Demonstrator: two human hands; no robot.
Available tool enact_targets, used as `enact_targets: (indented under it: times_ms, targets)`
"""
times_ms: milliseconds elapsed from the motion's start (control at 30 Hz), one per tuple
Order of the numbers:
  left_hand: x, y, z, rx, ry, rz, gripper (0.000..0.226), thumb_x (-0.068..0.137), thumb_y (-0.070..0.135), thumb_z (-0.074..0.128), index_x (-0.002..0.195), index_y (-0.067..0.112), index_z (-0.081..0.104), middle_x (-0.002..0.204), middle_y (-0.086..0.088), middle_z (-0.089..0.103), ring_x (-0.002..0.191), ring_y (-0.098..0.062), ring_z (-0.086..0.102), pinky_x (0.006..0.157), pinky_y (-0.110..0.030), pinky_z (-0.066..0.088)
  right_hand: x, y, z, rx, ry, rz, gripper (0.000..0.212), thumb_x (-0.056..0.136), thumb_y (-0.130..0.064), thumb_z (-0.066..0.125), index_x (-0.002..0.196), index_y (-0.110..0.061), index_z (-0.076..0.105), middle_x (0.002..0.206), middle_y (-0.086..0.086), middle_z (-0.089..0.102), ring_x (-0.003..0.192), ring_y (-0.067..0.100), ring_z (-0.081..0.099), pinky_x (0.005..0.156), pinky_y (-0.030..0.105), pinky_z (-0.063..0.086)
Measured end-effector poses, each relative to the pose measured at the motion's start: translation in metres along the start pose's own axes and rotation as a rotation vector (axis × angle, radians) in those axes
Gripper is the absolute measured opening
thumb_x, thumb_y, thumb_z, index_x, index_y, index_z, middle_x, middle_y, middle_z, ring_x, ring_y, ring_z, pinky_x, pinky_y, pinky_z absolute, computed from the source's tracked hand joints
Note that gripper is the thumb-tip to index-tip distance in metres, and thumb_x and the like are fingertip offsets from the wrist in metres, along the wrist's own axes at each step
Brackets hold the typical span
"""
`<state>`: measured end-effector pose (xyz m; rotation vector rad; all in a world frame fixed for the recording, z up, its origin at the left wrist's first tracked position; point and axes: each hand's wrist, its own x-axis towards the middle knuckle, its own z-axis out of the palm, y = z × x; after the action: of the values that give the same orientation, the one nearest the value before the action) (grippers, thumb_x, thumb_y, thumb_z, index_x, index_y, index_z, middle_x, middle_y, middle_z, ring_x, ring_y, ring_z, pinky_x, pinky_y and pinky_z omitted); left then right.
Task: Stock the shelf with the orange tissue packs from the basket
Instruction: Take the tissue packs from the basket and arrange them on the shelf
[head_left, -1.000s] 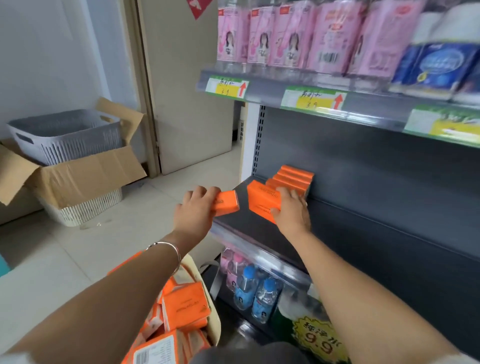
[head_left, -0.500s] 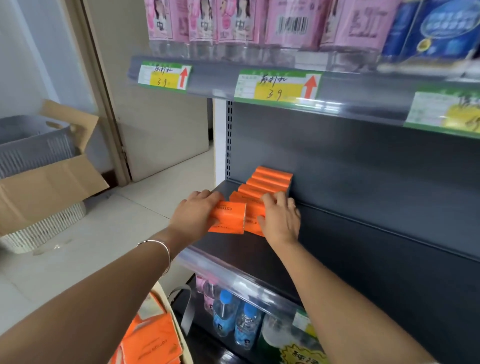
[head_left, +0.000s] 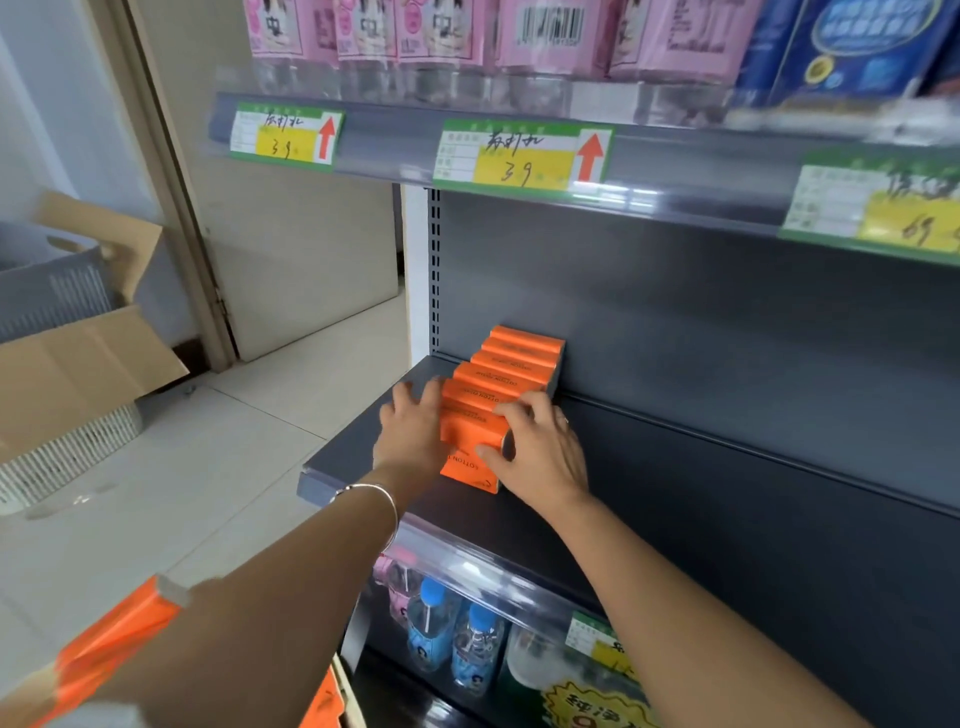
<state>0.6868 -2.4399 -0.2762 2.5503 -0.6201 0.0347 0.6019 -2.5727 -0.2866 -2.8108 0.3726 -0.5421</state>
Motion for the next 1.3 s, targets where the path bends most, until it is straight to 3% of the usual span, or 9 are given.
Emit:
enact_targets:
  times_ms: [100,267,500,667,967,1300]
  targets:
    - [0.0,0.002,0.003,-0.262,-0.039,-0.052,0.077,0.08,0.006,0.067,0.144,0.015,0.025,0.132,-0.02,0.037,0.119,-0.038,0.045,0.095,-0.039,0.04,-0.001,-0.001,0.001,-0.005,0.016,0.021,0.052,0.084,-0.046,0.062,0.129,-0.025,0.049,0.133,-0.001,0.035,0.12,0.023,0.045,0.093,0.037,0.047]
    - [0.004,0.008,0.004,-0.294,-0.102,-0.02,0.072,0.085,0.007,0.06,0.146,0.016,0.023,0.13,-0.019,0.04,0.12,-0.035,0.046,0.095,-0.034,0.038,0.002,0.0,-0.001,-0.037,0.009,0.055,0.051,0.086,-0.045,0.06,0.13,-0.023,0.048,0.133,-0.001,0.037,0.12,0.023,0.044,0.09,0.037,0.049]
    - [-0.011,-0.009,-0.018,-0.069,-0.074,0.033,0.071,0.086,0.016,0.063,0.146,0.026,0.025,0.139,-0.011,0.037,0.124,-0.034,0.042,0.099,-0.049,0.042,-0.003,-0.018,-0.013,-0.128,-0.002,0.082,0.051,0.09,-0.049,0.053,0.133,-0.024,0.047,0.133,0.004,0.042,0.121,0.028,0.042,0.098,0.042,0.038]
    - [-0.056,-0.045,-0.049,0.211,-0.045,0.122,0.044,0.092,0.026,0.053,0.135,0.026,0.043,0.131,-0.002,0.048,0.124,-0.025,0.043,0.097,-0.038,0.04,-0.021,-0.05,-0.017,-0.128,0.064,0.034,0.038,0.091,-0.04,0.054,0.124,-0.022,0.055,0.127,0.004,0.05,0.118,0.028,0.045,0.095,0.041,0.038]
    - [-0.15,-0.141,-0.099,0.427,-0.013,0.046,0.03,0.095,0.031,0.047,0.124,0.024,0.051,0.121,0.002,0.059,0.114,-0.021,0.054,0.091,-0.033,0.04,-0.065,-0.135,0.013,-0.063,-0.136,-0.218,0.033,0.092,-0.031,0.053,0.123,-0.019,0.053,0.121,0.008,0.054,0.114,0.03,0.049,0.092,0.039,0.042]
    - [-0.211,-0.239,-0.092,0.498,-0.162,-0.134,0.034,0.094,0.033,0.045,0.127,0.029,0.048,0.125,0.004,0.057,0.118,-0.019,0.052,0.095,-0.032,0.039,-0.09,-0.194,0.08,-0.093,-0.523,-0.475,0.033,0.094,-0.027,0.05,0.126,-0.023,0.052,0.125,0.003,0.056,0.115,0.026,0.053,0.084,0.035,0.045]
